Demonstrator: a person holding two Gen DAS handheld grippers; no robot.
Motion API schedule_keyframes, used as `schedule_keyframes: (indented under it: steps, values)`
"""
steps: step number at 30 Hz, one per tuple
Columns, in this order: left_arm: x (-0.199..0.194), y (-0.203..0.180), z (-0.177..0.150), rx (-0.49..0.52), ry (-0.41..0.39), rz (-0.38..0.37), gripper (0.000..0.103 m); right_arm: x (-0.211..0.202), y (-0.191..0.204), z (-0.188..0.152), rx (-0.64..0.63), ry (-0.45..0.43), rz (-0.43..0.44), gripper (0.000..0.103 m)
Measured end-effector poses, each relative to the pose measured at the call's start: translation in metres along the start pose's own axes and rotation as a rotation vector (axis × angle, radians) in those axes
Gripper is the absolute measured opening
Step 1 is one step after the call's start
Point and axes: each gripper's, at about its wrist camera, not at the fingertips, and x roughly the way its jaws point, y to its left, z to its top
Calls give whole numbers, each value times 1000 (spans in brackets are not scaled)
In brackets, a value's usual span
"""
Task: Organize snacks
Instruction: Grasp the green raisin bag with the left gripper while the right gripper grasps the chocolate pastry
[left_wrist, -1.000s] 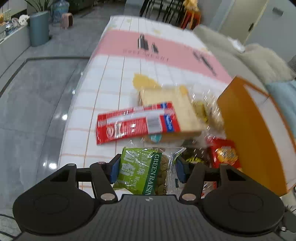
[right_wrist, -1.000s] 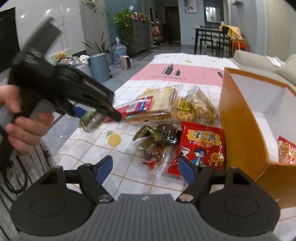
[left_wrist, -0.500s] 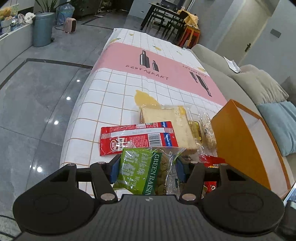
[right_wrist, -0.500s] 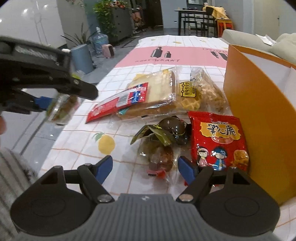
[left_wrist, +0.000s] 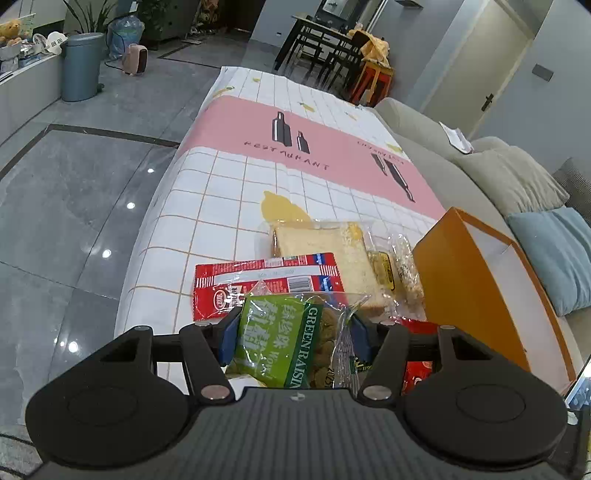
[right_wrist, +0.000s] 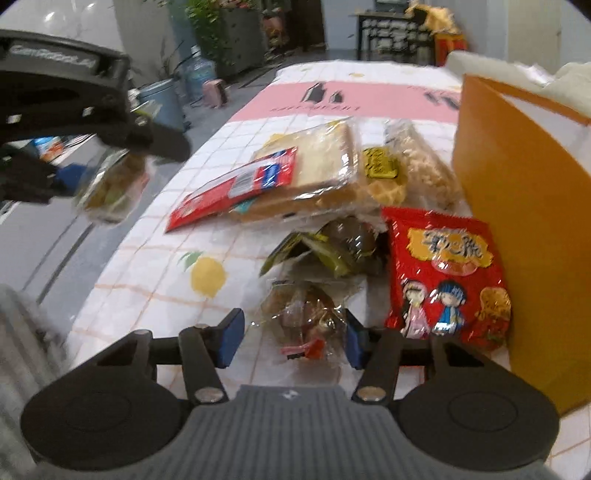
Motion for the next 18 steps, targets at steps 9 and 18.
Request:
schedule_keyframes:
  steps: [9,18]
  values:
    - [-17,-4,1,-6,-71,-31,67,-53,-17,17,95,78,253,54]
    - [-49,-44,7,35,-152,-90,67,-130,-57,48,148,-145,292,54]
